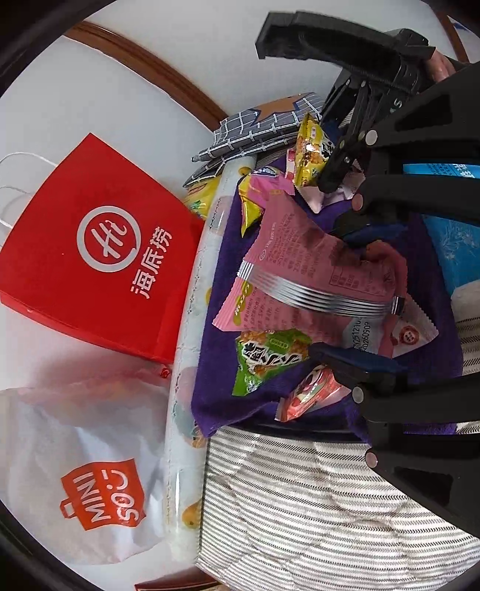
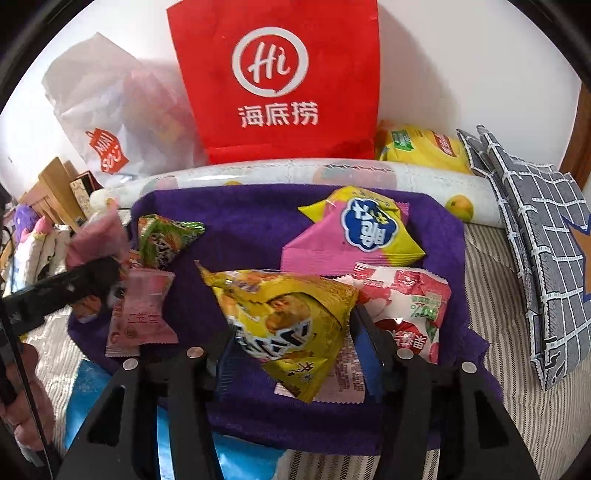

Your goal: Organize snacks

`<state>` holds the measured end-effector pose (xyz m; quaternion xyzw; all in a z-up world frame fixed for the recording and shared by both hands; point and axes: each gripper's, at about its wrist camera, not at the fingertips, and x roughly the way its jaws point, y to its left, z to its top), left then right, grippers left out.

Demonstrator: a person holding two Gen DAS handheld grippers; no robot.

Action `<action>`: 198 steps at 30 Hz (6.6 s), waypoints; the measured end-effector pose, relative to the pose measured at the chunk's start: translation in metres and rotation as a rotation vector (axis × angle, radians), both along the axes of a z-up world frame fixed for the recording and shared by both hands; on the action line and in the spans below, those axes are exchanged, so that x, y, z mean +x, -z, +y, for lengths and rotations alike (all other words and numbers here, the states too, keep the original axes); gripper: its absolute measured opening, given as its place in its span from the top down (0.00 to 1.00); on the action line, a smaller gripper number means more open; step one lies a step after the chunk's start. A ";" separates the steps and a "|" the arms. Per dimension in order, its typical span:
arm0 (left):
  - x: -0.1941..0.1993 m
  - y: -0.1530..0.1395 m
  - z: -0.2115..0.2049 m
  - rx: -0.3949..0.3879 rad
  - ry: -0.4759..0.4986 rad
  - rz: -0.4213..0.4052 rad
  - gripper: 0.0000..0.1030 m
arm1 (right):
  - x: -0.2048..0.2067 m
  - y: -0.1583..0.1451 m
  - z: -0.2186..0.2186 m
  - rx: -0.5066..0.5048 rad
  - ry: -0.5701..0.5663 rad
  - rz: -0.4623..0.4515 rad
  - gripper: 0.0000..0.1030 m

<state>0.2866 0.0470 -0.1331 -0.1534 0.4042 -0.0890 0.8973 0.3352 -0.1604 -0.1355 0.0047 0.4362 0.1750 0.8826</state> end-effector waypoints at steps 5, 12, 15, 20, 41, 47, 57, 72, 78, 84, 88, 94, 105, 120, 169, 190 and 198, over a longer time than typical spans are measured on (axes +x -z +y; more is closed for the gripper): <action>0.002 0.003 -0.005 0.010 0.003 0.004 0.55 | -0.007 -0.012 0.000 -0.007 0.003 -0.070 0.22; 0.003 0.006 -0.009 -0.014 0.017 0.011 0.54 | -0.010 -0.021 -0.004 0.011 0.006 -0.108 0.22; 0.003 0.005 -0.009 -0.033 0.026 0.011 0.39 | -0.011 -0.024 -0.008 0.038 0.019 -0.119 0.22; 0.000 -0.002 -0.008 -0.049 0.026 -0.010 0.26 | -0.013 -0.030 -0.015 0.059 0.041 -0.148 0.22; -0.012 -0.021 -0.013 -0.051 0.059 -0.062 0.26 | -0.039 -0.063 -0.024 0.124 0.108 -0.289 0.22; -0.018 -0.029 -0.016 -0.049 0.070 -0.088 0.26 | -0.071 -0.064 -0.039 0.130 0.186 -0.238 0.23; -0.039 -0.050 -0.025 -0.010 0.117 -0.116 0.26 | -0.152 -0.060 -0.033 -0.005 0.209 -0.162 0.25; -0.125 -0.035 0.036 0.080 0.042 -0.035 0.26 | -0.191 0.005 0.005 0.072 0.097 0.021 0.25; -0.139 -0.028 0.052 0.064 0.027 -0.018 0.26 | -0.187 0.017 0.021 0.047 0.063 0.055 0.25; -0.147 -0.023 0.056 0.065 0.045 -0.004 0.26 | -0.186 0.028 0.031 -0.001 0.063 0.065 0.25; -0.152 -0.021 0.049 0.076 0.077 -0.005 0.26 | -0.184 0.032 0.041 -0.082 0.062 0.043 0.25; -0.154 -0.015 0.035 0.118 0.112 0.009 0.26 | -0.190 0.030 0.044 -0.099 0.020 0.018 0.43; -0.155 0.008 0.030 0.127 0.105 0.067 0.26 | -0.199 0.031 0.017 -0.095 0.059 -0.004 0.52; -0.163 0.018 0.051 0.181 -0.041 0.112 0.26 | -0.182 0.033 -0.030 -0.113 0.136 -0.013 0.52; -0.177 0.018 0.033 0.280 0.005 0.084 0.02 | -0.173 0.042 -0.048 -0.036 0.123 0.024 0.42; -0.163 0.005 -0.032 0.183 0.233 0.028 0.16 | -0.172 0.042 -0.052 0.003 0.124 0.030 0.42; -0.160 0.023 -0.048 0.216 0.273 0.075 0.39 | -0.172 0.041 -0.052 -0.001 0.123 0.029 0.42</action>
